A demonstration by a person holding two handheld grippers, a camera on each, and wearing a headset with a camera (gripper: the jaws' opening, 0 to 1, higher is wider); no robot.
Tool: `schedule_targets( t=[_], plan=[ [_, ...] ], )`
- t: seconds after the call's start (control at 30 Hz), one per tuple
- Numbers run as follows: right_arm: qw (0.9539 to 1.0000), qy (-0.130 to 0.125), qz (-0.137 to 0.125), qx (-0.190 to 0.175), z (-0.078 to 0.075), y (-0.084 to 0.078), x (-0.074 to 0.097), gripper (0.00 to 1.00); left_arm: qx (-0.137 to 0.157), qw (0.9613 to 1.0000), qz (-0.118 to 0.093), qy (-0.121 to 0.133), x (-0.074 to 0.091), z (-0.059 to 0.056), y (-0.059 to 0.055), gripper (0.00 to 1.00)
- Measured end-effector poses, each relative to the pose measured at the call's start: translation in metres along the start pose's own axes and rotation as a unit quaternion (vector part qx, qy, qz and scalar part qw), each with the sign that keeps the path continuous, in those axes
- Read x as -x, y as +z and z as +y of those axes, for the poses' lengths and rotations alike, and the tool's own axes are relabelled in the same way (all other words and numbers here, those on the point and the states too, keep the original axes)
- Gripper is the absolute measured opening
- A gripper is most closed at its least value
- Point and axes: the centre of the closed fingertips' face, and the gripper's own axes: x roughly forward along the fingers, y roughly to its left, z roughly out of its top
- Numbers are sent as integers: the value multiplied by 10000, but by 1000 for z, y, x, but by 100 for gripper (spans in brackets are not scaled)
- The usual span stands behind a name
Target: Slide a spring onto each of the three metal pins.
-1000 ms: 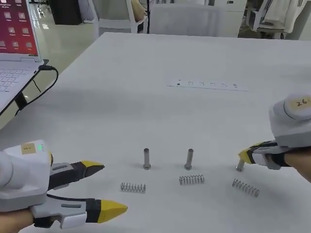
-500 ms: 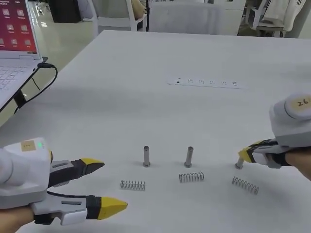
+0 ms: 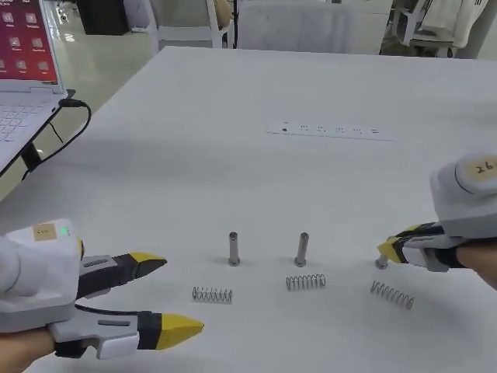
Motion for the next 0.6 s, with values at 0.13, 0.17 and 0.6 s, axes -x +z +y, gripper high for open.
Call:
schedule_targets(
  t=[0.13,0.17,0.6],
  plan=[
    [10000,4,-16,-17,-1,-2,1,13,2,10000,0,4,0,0,0,64],
    [10000,8,-8,-18,-1,-3,2,13,2,10000,1,6,0,0,0,64],
    [10000,45,63,-52,2,-20,8,13,3,10000,20,1,0,0,-1,64]
  ],
)
